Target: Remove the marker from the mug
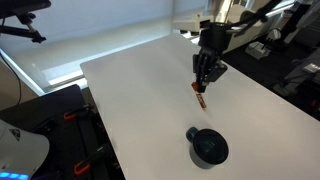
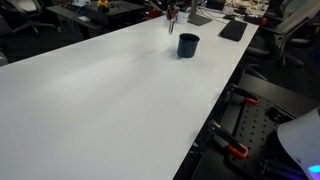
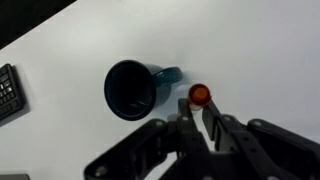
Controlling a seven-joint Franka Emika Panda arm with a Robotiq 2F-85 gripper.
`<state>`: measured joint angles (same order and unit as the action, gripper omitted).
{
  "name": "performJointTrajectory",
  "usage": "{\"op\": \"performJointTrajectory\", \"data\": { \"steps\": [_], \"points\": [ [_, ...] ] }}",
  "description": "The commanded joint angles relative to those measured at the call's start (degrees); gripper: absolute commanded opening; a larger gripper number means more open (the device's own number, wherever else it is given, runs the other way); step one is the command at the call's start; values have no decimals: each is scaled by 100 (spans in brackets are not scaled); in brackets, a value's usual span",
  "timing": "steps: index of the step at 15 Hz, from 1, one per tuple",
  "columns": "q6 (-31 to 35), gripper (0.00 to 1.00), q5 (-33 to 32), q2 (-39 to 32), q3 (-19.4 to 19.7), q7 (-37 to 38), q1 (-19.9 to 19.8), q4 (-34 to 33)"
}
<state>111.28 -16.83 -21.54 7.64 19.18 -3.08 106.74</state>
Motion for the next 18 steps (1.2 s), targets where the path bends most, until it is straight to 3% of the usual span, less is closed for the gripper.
{"op": "performJointTrajectory", "data": {
  "steps": [1, 18],
  "points": [
    [-51, 5, -38, 238, -84, -151, 164, 438],
    [507, 5, -469, -481, 180, 232, 202, 1107]
  ]
}}
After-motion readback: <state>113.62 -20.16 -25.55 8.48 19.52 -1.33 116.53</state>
